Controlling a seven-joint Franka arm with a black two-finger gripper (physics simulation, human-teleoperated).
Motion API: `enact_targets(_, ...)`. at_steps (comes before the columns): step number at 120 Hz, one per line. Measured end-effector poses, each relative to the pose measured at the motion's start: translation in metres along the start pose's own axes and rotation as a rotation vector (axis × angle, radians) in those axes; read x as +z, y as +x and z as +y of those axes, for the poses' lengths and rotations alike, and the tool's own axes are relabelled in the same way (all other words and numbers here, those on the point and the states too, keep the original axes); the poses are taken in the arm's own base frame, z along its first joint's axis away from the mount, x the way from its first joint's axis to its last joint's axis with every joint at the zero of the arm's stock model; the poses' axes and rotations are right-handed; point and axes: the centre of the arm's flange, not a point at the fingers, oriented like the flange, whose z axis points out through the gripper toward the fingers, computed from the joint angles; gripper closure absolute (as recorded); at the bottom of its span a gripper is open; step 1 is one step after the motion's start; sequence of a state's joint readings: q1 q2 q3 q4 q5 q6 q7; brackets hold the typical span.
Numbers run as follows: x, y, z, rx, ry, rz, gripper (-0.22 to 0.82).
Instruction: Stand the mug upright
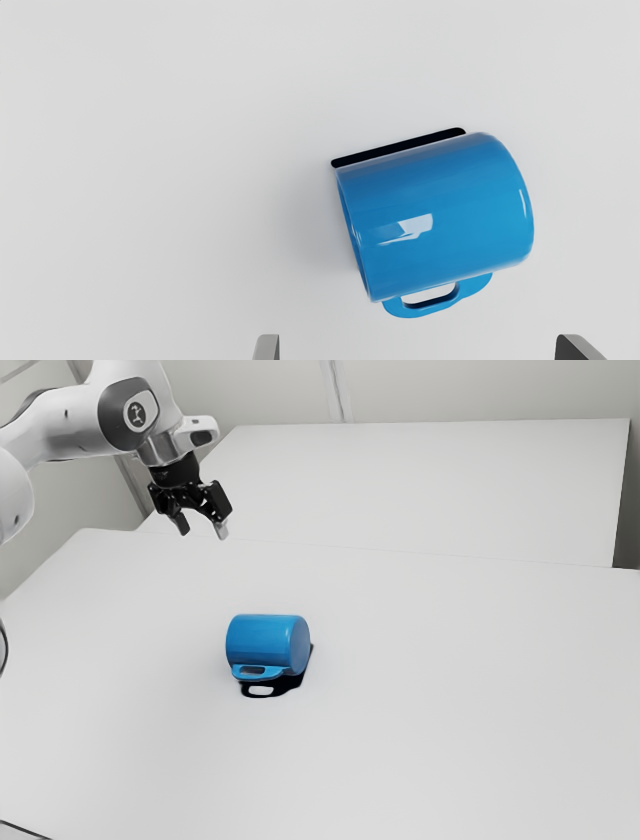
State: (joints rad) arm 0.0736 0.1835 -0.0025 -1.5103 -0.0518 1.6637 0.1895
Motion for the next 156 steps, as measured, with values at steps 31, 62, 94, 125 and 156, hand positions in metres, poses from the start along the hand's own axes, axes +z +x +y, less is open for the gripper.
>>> enact_targets(31,-0.001,-0.002,0.001,-0.009,0.000,-0.001,0.00)
enact_targets(62,0.002,-0.010,0.011,-0.023,-0.083,-0.010,0.00)
enact_targets(94,0.043,-0.033,-0.069,-0.188,-0.462,-0.008,0.00)
enact_targets(125,0.146,-0.026,-0.113,-0.234,-0.823,-0.002,0.00)
enact_targets(156,0.219,-0.041,-0.122,-0.242,-0.995,0.021,0.00)
